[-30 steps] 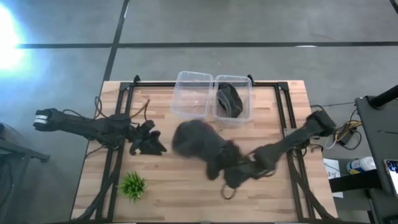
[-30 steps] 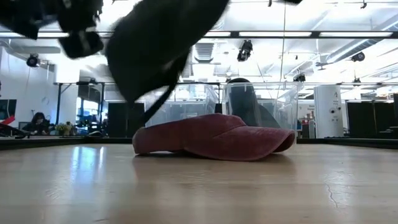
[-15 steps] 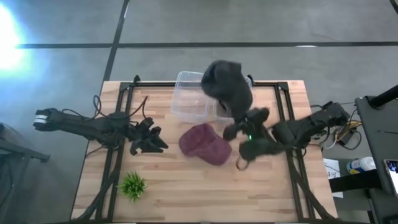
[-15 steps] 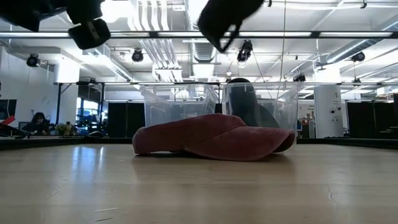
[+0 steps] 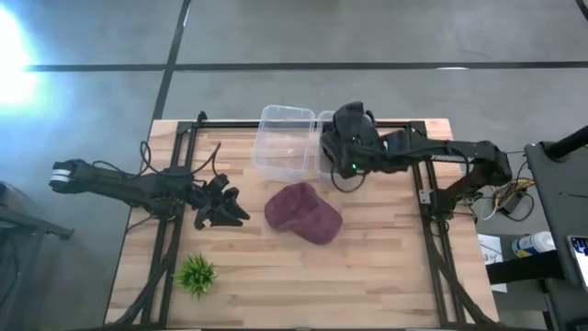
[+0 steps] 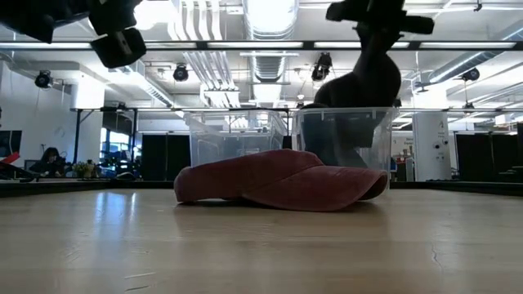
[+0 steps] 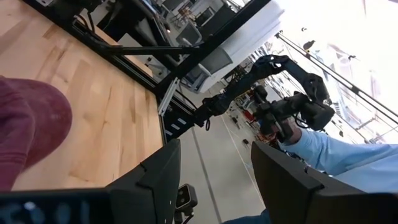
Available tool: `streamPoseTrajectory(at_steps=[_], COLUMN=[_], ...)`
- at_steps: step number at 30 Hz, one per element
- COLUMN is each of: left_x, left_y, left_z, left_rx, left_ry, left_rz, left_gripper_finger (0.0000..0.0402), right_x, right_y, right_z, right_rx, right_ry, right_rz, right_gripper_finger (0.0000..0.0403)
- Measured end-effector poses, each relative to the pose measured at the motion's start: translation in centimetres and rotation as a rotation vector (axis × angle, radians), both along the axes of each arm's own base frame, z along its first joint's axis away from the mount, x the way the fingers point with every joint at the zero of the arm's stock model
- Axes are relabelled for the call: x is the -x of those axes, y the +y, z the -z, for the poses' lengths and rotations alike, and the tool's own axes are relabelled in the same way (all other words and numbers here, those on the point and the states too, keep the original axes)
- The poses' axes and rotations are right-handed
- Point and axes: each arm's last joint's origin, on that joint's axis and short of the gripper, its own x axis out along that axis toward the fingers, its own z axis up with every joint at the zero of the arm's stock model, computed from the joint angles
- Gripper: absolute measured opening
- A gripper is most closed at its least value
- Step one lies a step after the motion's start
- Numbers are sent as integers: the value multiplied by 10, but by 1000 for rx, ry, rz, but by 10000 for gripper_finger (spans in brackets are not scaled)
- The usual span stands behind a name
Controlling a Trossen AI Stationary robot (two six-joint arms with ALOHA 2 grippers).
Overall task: Pick & Place hat
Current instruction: Put the black cap into the right transparent bin
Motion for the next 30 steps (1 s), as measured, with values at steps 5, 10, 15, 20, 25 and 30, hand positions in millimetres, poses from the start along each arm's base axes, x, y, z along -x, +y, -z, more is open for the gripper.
streamPoseTrajectory(at_steps=[5,10,15,20,25,30], left_x=[-1,-3,-6,-8,-9,-10], left_y=[1,3,4,4,4,6], left_z=[0,2,4,6,8,8], left_rx=[0,14,21,70,71,63], left_ry=[3,20,37,70,78,73], left_rz=[-22,-113,-164,-164,-179,-236], left_gripper_finger=[190,190,190,190,190,190], right_x=[-4,-21,-41,-47,-36,-13], right_y=[-29,-58,-74,-74,-58,-49], right_z=[7,31,67,81,59,26], right_rx=[-102,-237,-383,-488,-454,-394], right_ry=[23,90,198,244,209,112], right_rz=[31,-9,-84,-150,-191,-189], right_gripper_finger=[13,13,13,13,16,48])
